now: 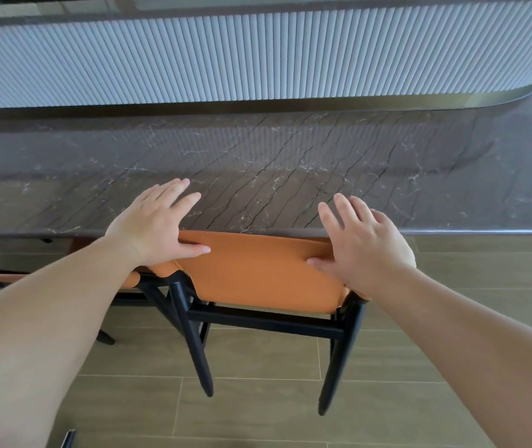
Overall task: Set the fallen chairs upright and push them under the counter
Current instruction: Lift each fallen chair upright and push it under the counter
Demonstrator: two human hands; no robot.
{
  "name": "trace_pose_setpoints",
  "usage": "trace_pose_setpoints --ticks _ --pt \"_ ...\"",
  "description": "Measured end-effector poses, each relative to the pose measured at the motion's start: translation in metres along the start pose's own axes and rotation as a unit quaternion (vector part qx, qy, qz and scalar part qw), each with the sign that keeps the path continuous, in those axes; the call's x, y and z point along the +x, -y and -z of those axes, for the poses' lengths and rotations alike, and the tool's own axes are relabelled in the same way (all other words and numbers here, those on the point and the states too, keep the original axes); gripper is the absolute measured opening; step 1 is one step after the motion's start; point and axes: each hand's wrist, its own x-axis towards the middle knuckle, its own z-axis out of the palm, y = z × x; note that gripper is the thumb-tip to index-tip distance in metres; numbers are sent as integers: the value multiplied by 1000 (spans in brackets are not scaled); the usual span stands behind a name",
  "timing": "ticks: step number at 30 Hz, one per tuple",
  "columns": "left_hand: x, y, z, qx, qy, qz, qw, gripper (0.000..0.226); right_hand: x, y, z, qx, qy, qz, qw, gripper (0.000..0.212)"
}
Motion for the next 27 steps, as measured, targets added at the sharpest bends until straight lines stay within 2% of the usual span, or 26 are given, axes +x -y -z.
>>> trace_pose_setpoints --ticks 6,11,27 --pt "-37 -6 -10 -36 10 81 996 104 31 -5 14 -25 -21 83 996 97" --pt "-53 -2 -21 -43 -1 133 990 107 53 1 25 -49 -36 123 990 96" --pt "-41 -28 -20 -53 -24 155 986 104 71 -31 23 -69 -30 148 986 93"
